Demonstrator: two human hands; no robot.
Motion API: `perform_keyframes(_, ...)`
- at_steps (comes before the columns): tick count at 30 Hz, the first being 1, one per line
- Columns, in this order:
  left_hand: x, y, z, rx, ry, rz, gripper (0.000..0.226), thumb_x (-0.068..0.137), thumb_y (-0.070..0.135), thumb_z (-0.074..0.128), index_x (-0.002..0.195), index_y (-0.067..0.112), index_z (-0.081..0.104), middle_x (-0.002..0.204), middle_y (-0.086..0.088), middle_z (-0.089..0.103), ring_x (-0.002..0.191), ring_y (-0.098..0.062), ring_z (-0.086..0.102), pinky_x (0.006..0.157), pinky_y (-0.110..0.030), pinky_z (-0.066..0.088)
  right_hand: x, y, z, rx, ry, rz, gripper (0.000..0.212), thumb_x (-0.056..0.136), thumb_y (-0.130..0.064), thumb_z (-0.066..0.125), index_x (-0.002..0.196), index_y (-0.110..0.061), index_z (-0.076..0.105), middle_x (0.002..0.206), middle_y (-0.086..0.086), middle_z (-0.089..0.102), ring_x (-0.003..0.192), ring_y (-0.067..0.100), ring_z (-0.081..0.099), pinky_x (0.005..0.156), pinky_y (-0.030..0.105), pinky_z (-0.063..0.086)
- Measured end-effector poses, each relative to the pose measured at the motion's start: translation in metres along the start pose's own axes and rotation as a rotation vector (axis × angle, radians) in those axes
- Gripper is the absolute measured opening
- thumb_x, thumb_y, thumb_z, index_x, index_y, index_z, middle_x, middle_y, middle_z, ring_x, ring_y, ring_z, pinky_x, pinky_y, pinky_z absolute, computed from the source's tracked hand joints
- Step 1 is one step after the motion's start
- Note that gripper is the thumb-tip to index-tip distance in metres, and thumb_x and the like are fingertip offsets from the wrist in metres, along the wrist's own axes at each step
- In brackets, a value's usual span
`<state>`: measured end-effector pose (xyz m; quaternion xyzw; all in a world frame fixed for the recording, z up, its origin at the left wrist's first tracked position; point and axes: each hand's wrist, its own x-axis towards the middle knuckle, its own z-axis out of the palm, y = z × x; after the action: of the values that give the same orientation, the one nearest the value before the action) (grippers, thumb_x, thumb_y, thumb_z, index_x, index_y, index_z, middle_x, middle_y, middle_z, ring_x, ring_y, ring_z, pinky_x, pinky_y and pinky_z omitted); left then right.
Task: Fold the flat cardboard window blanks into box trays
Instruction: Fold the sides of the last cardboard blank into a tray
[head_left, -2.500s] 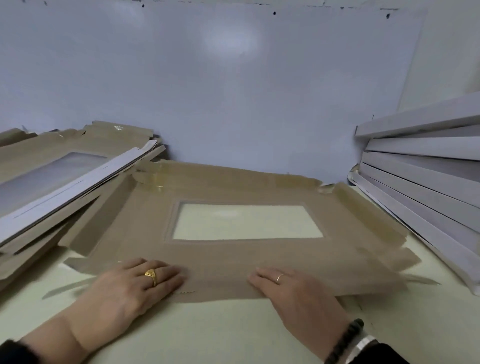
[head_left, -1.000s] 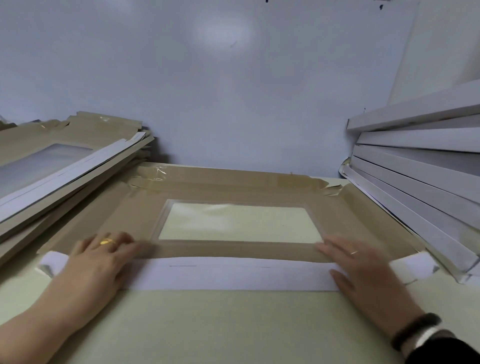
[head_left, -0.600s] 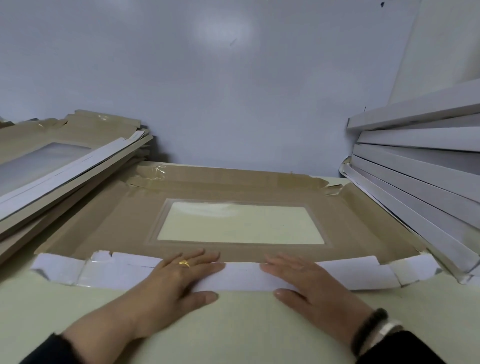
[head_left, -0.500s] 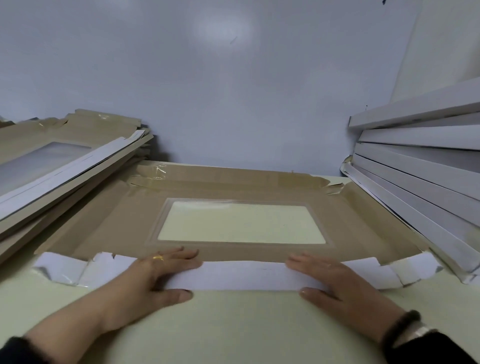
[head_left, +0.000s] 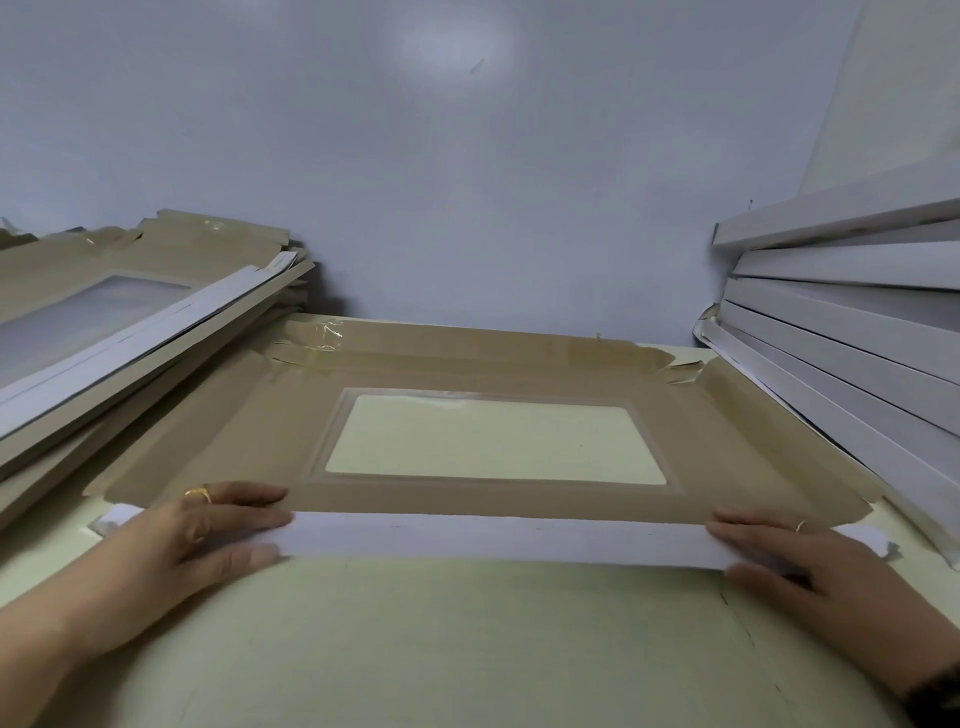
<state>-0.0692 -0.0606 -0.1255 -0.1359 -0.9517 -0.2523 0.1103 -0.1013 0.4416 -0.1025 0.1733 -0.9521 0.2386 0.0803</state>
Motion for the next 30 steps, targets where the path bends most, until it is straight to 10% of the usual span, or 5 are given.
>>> perform_keyframes(8,0.012,0.014,-0.008,0.236,0.177,0.057,0.055,0.088,0.067,0.028,0.067,0.029,0.062,0.075,0.018,0.052,0.061,-0.001,0.054,0.058,-0.012,0.039,0.005,0.002,-0.002,-0.167,0.189,-0.006,0.031,0.087,-0.036,0.054,0.062,-0.02,0.061,0.06,-0.006,0.052,0.063,0.009,0.05,0.065,0.029,0.036)
perform_keyframes(16,0.019,0.027,-0.01,0.222,0.17,-0.26,0.025,0.079,0.054,0.052,0.057,0.044,0.046,0.057,0.012,0.051,0.06,-0.019,0.05,0.062,-0.035,0.039,0.023,-0.002,0.0,-0.207,0.302,0.269,0.041,0.075,-0.036,0.07,0.054,-0.014,0.042,0.051,0.002,0.048,0.056,0.022,0.047,0.055,0.035,0.031)
perform_keyframes(24,0.026,0.036,-0.001,0.339,0.195,-0.351,0.007,0.084,0.03,0.064,0.086,0.024,0.066,0.086,0.002,0.059,0.089,-0.024,0.053,0.077,-0.035,0.03,0.037,0.011,0.007,-0.194,0.107,0.421,0.043,0.08,-0.046,0.063,0.118,-0.027,0.057,0.129,-0.001,0.051,0.123,0.024,0.04,0.103,0.036,0.027)
perform_keyframes(27,0.03,0.059,0.014,0.279,0.152,-0.211,0.04,0.092,0.039,0.039,0.11,0.017,0.068,0.114,-0.005,0.064,0.105,-0.032,0.059,0.088,-0.042,0.042,0.039,0.002,0.014,-0.334,-0.007,0.292,0.046,0.095,-0.033,0.044,0.14,-0.028,0.033,0.152,-0.003,0.024,0.138,0.017,0.022,0.111,0.031,0.016)
perform_keyframes(30,0.04,0.094,0.043,0.29,-0.063,-0.094,0.086,0.069,0.075,-0.008,0.137,0.043,0.035,0.147,0.019,0.026,0.138,-0.009,0.026,0.111,-0.029,0.015,0.042,-0.025,0.029,-0.344,-0.035,0.017,0.055,0.094,-0.009,0.035,0.143,-0.03,0.024,0.154,-0.009,0.013,0.141,0.008,0.014,0.114,0.025,0.011)
